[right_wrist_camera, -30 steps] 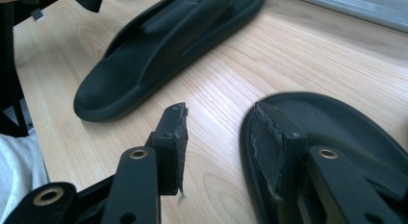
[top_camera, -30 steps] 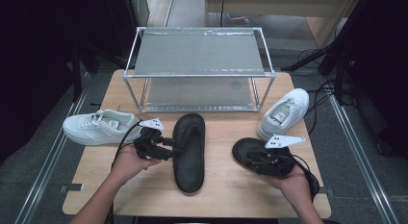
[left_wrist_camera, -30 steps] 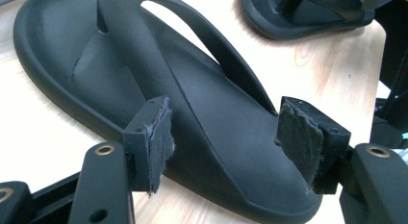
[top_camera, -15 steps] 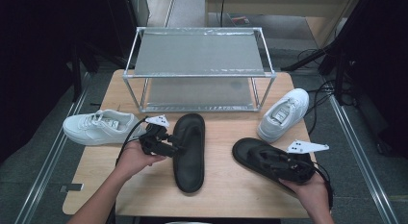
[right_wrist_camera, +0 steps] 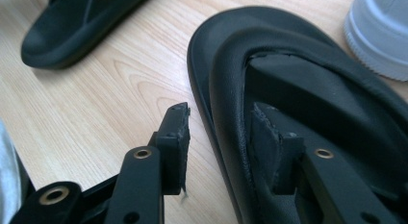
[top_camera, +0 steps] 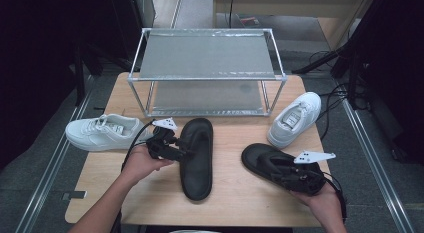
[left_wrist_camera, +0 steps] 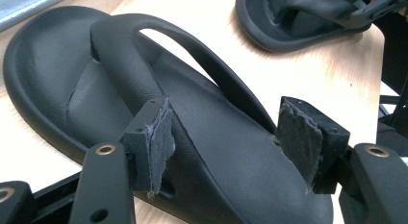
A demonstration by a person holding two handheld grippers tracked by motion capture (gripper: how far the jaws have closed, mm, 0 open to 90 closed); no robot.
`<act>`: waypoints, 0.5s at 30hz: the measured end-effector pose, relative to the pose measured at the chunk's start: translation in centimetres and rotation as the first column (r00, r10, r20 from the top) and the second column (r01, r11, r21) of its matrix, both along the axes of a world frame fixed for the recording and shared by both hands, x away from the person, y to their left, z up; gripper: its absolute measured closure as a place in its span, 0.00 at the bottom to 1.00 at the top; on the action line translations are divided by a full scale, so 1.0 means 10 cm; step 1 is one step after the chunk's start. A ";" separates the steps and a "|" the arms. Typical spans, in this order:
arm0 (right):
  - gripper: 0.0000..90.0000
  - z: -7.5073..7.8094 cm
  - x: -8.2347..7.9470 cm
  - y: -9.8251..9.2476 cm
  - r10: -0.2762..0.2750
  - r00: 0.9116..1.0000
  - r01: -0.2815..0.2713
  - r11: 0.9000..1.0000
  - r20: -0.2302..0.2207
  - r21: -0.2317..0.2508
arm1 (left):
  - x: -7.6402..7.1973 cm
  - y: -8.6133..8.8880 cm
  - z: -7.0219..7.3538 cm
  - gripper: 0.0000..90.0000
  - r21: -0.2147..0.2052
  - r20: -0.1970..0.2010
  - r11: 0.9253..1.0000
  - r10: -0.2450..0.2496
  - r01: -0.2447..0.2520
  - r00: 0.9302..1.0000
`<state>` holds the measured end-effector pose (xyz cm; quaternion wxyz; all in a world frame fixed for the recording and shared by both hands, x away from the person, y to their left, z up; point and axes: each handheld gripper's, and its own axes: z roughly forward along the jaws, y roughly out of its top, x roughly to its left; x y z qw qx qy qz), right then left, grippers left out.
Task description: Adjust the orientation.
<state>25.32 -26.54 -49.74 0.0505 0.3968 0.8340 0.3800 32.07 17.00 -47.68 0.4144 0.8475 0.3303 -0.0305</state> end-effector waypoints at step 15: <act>0.90 0.08 0.05 0.08 -0.029 0.999 0.030 0.998 -0.028 0.047 | -0.02 0.05 0.00 0.42 -0.006 0.006 1.000 0.017 -0.017 1.000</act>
